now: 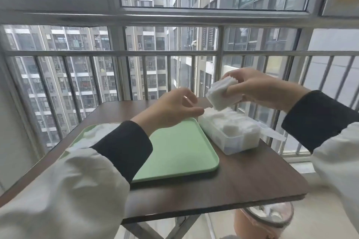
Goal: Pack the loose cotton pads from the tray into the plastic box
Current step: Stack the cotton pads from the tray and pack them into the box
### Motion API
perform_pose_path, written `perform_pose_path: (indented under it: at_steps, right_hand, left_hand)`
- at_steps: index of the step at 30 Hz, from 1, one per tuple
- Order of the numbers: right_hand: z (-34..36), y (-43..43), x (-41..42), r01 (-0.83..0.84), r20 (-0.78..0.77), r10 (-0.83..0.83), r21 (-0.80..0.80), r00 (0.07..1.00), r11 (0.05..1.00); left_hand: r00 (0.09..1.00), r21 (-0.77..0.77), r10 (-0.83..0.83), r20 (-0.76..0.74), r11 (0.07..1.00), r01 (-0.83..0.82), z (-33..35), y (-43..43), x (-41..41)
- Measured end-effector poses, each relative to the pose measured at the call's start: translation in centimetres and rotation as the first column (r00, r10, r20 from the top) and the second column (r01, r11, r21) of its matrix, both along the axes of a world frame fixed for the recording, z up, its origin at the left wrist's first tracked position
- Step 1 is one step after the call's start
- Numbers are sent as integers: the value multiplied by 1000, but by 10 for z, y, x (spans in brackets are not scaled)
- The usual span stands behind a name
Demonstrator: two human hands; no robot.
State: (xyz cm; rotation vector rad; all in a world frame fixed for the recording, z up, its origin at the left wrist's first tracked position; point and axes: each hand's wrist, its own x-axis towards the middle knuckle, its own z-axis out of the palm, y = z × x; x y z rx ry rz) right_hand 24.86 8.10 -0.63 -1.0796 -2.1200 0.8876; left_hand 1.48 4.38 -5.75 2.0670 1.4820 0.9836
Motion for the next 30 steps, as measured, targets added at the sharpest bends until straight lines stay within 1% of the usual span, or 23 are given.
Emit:
perform_pose_path:
  at_steps: [3, 7, 9, 12, 14, 16, 18, 21, 24, 27, 30]
  right_hand:
    - [-12, 6, 30, 63, -65, -68, -77, 996, 995]
    - [-27, 13, 49, 71, -146, -91, -141, 985, 987]
    - [-33, 14, 50, 44, -181, -73, -155, 981, 987]
    - [-40, 15, 43, 10, -200, -43, -160, 979, 987]
    - [-45, 16, 39, -1, -135, -19, -146, 991, 989]
    - [-49, 19, 37, 6, -7, -7, -100, 1000, 995]
    - [-51, 22, 35, 26, 136, -19, -52, 991, 998]
    - [-54, 27, 32, 35, 276, -36, 9, 961, 999]
    - [-52, 29, 29, -7, 450, -29, 79, 893, 997]
    - [-47, 29, 22, -67, 610, -28, 133, 792, 989]
    - [-43, 28, 11, -128, 702, -62, 215, 709, 968]
  left_hand:
    - [991, 26, 13, -133, 1000, -10, -10, 18, 40]
    - [946, -14, 21, -322, 1000, -27, -22, 45, 76]
    - [929, -66, 30, -368, 996, -58, -26, 57, 85]
    - [924, -147, 28, -380, 985, -90, -34, 72, 89]
    - [928, -182, 14, -373, 979, -88, -38, 77, 91]
    - [938, -189, 30, -346, 977, -101, -42, 78, 91]
    - [952, -182, 64, -301, 976, -123, -44, 81, 87]
    - [973, -172, 85, -215, 977, -123, -47, 86, 80]
    - [987, -149, 89, -134, 983, -109, -51, 90, 76]
    - [995, -163, 68, -77, 983, -80, -53, 91, 76]
    - [999, -194, 49, -24, 980, -52, -55, 92, 73]
